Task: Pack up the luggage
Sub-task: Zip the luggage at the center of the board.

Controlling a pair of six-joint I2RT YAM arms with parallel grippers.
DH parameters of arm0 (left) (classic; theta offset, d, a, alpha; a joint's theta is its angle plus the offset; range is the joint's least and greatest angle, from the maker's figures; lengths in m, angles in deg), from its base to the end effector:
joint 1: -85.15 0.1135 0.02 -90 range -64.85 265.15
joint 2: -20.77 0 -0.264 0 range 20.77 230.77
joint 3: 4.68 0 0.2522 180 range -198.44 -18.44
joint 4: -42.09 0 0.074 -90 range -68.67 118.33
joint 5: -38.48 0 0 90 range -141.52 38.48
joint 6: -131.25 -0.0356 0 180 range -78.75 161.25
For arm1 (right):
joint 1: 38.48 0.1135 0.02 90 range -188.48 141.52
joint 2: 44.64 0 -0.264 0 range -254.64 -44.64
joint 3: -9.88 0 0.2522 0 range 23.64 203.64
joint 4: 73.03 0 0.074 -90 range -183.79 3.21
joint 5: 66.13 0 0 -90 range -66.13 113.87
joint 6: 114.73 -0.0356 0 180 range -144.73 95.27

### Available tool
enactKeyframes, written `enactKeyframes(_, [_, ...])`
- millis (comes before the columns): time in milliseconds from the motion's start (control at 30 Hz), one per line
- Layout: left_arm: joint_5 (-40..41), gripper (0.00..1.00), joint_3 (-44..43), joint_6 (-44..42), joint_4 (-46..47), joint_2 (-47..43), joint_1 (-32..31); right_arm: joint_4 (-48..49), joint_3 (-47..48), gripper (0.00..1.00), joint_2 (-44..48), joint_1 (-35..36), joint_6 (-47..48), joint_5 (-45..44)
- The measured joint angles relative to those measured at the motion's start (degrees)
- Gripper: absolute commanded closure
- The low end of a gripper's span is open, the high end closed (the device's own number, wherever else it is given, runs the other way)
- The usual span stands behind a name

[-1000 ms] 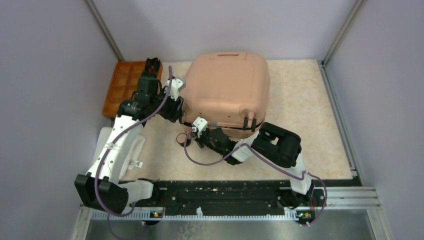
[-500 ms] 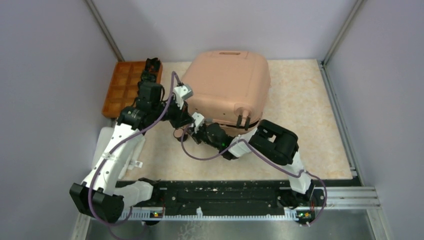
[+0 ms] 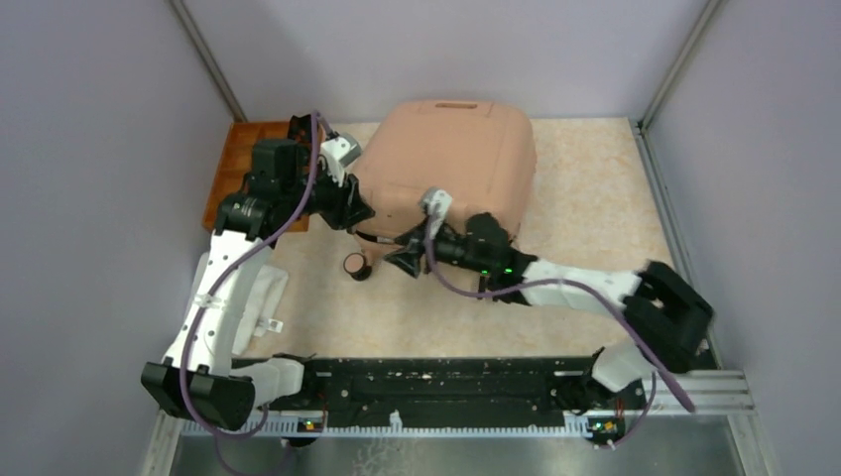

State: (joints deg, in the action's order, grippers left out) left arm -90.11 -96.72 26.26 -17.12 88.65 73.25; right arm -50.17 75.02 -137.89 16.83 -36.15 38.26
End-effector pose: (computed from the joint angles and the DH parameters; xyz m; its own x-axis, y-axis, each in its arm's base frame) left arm 0.2245 -0.0700 0.4028 -0.3719 0.2850 -0.8834 0.7837 0.6065 -0.1343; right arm 0.2007 0.3055 0.2483 -0.2366 -0.0049 -0.9716 -0.9084 0.3558 0.2195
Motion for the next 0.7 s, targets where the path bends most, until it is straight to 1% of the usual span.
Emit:
enactKeyframes(67, [0.11,0.55,-0.04,0.04,-0.9,0.81,0.52,-2.16,-4.22,0.46,9.94,-2.62,-3.02,2.08])
enactKeyframes(100, [0.04,0.53,-0.09,0.09,-1.22,1.29,0.68,-3.32,-6.86,0.4,15.89,-4.81,-4.92,2.89])
enactKeyframes(167, [-0.66,0.52,-0.44,0.09,-2.01,2.73,0.9,-5.68,-12.81,0.24,28.98,-11.37,-8.79,3.28])
enactKeyframes(233, [-2.21,0.52,-0.61,-0.28,-2.64,4.26,0.85,-8.79,-17.38,0.14,40.19,-18.03,-12.0,1.88])
enactKeyframes(300, [-2.89,0.56,-0.63,-1.79,-3.87,5.84,-0.17,-13.07,-20.81,0.1,49.11,-23.63,-15.17,-0.48])
enactKeyframes(367, [-1.9,0.58,-0.68,-4.28,-5.49,7.45,-3.74,-17.09,-23.34,0.08,55.32,-29.55,-18.58,-1.33])
enactKeyframes(433, [-0.07,0.6,0.24,-7.48,-5.97,8.17,-8.94,-19.61,-24.87,0.08,56.92,-35.36,-22.03,-1.18])
enactKeyframes(533, [3.39,0.62,5.4,-12.33,-5.84,7.37,-16.26,-21.88,-27.02,0.07,54.23,-45.03,-28.39,2.03])
enactKeyframes(567, [4.35,0.64,7.1,-13.99,-5.77,7.15,-17.94,-22.01,-27.54,0.09,52.17,-48.22,-30.82,3.78])
enactKeyframes(633, [7.96,0.65,11.78,-18.43,-5.27,6.43,-22.21,-21.68,-28.04,0.16,47.39,-53.2,-35.34,7.67])
enactKeyframes(700, [11.61,0.66,16.33,-22.8,-4.59,5.9,-26.32,-20.11,-28.13,0.22,40.37,-58.1,-39.91,12.61])
